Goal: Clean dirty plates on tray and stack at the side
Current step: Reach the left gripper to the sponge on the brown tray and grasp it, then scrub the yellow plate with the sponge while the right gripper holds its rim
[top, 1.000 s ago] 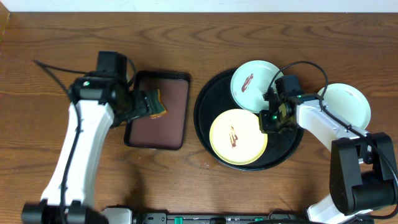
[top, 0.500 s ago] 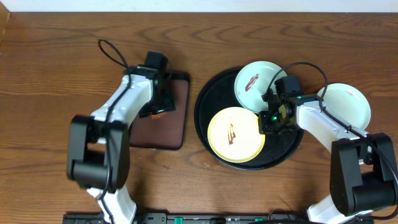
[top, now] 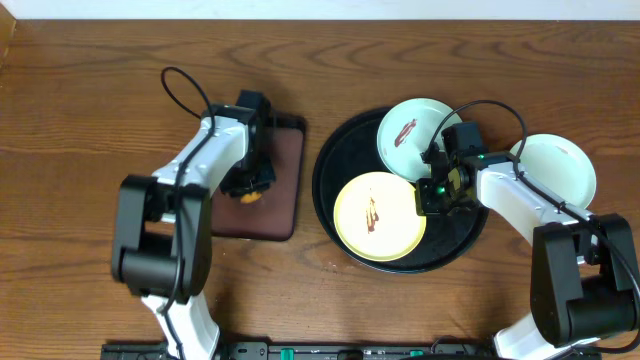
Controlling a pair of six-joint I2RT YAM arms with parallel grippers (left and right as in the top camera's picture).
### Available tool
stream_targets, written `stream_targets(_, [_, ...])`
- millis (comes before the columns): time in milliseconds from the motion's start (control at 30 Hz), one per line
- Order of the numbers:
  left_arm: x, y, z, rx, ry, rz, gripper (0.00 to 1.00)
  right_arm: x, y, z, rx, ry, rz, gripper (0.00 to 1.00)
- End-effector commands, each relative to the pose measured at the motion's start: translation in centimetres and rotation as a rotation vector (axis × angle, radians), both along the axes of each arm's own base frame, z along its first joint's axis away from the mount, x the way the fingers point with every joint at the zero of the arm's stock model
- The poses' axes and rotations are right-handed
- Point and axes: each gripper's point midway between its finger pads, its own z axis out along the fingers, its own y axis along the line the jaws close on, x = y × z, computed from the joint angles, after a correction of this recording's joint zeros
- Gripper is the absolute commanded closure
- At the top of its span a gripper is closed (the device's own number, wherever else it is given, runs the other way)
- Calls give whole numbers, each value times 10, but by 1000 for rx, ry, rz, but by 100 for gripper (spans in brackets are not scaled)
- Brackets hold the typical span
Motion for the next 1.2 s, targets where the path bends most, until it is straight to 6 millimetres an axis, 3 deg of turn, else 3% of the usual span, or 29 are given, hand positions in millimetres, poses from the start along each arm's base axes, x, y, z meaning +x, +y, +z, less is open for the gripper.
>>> stream_targets(0, [21,12,41,58,-164,-2,53,-8,-19,-17,-98,37,-42,99])
stream_targets(167, [30,15,19,81,-177,0,50,-8,-19,-17,-98,37,-42,99])
stream_targets(300, [23,17,-21,100,-85,-3,51,-8,-19,-17,-97,38,-42,99])
stream_targets(400, [18,18,-41,108,-37,-5,92,-8,-19,-17,-98,37,-42,99])
stream_targets(433, [15,17,-43,97,-21,-5,93,-9,-19,-17,-98,38,-42,99])
stream_targets(533, [17,7,-22,42,-33,-42,93,-9,-19,-17,-99,41,-42,99])
stream_targets(600, [20,0,7,2,-74,-70,93,-9,-19,-17,-99,41,-42,99])
stream_targets(700, [20,-28,52,-132,-157,-126,93,-9,-20,-17,-99,43,-47,99])
stream_targets(733, [16,-52,81,-218,-220,-166,93,-9,-21,-17,-105,52,-88,99])
stream_targets(833, [5,-93,116,-273,-318,-219,93,-8,-25,-18,-119,78,-231,99])
stream_targets(900, [-2,-117,118,-295,-324,-243,92,-6,-27,-18,-130,69,-234,99])
stream_targets(933, [-10,-147,112,-315,-318,-296,92,-5,-34,-19,-171,58,-240,99])
stream_targets(1000, [-17,-175,99,-329,-302,-339,93,-6,-34,-19,-171,60,-240,99])
stream_targets(1167, [-36,-225,65,-364,-236,-355,92,-8,-34,-19,-175,70,-238,99])
